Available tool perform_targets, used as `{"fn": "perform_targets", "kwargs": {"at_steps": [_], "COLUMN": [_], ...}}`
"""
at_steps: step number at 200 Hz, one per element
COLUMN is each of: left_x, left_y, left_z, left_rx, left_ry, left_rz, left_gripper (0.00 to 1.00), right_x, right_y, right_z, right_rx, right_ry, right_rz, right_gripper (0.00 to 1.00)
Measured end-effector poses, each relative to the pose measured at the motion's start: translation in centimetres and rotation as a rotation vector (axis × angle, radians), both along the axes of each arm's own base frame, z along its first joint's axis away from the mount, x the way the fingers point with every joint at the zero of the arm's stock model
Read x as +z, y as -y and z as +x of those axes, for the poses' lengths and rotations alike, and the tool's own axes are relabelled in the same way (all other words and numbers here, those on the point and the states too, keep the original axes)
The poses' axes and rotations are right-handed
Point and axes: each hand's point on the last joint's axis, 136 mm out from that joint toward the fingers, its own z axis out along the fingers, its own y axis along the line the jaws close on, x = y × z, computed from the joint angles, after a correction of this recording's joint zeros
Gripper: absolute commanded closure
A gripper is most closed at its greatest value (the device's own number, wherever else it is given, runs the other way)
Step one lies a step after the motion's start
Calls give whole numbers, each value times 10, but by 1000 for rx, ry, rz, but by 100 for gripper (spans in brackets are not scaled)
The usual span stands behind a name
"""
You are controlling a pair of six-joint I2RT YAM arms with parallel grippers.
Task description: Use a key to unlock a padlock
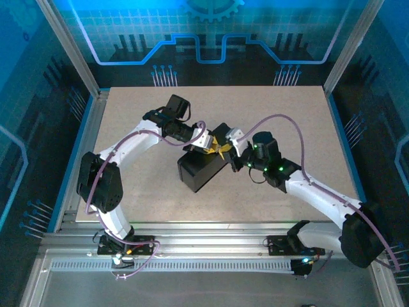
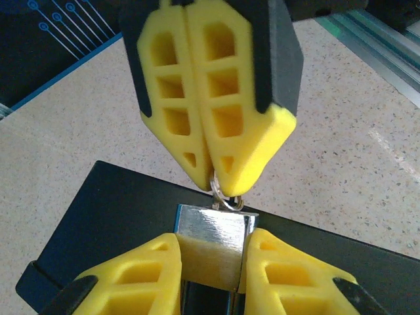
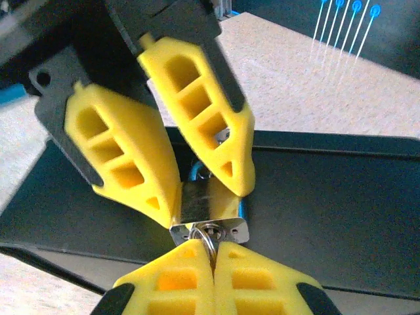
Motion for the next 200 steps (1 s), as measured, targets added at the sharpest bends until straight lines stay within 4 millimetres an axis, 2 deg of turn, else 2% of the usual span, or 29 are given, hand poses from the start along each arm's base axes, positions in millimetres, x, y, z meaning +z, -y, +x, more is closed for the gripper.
{"fn": "perform_targets", "kwargs": {"at_steps": [32, 115, 158, 188, 200], "left_x": [4, 1, 1, 2, 1], "left_y": [3, 0, 0, 4, 4], "left_z": [0, 8, 7, 3, 1], "left_rx": [-9, 17, 14, 1, -1], "left_ry": [9, 36, 32, 30, 20], "left_rz": [-19, 5, 5, -2, 1], "left_gripper": [86, 86, 86, 86, 87], "right_x": [6, -1, -2, -2, -3], "right_y": [4, 1, 3, 12, 23], "right_z": [-1, 10, 8, 4, 9], "right_rx": [-83, -355, -479, -528, -566], "right_ry": [-319, -1044, -1276, -1350, -1341], "right_rz": [212, 680, 818, 830, 824], "right_gripper": [100, 100, 100, 87, 85]}}
